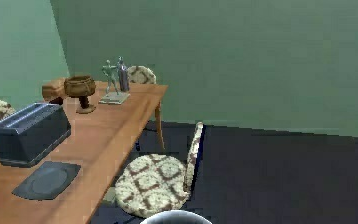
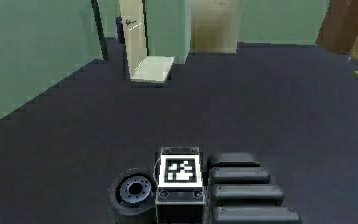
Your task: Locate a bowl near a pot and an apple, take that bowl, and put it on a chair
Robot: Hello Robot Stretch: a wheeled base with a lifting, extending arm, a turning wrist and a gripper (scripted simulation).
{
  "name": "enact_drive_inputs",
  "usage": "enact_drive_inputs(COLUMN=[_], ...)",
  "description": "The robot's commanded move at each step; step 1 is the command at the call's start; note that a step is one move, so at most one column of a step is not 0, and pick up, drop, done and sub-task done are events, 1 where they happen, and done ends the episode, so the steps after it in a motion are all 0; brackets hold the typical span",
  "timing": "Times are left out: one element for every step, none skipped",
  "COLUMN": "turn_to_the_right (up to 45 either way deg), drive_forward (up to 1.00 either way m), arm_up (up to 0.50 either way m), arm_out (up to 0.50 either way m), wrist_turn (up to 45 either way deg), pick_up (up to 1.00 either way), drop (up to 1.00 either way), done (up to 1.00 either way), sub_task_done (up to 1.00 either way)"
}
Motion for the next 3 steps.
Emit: enact_drive_inputs(turn_to_the_right=[15.0, 0.0, -30.0], drive_forward=[0.00, 0.35, 0.00], arm_up=[0.00, 0.00, 0.00], arm_out=[0.00, 0.00, 0.00], wrist_turn=[0.0, 0.0, 0.0], pick_up=[0.00, 0.00, 0.00], drop=[0.00, 0.00, 0.00], done=[0.00, 0.00, 0.00], sub_task_done=[0.00, 0.00, 0.00])
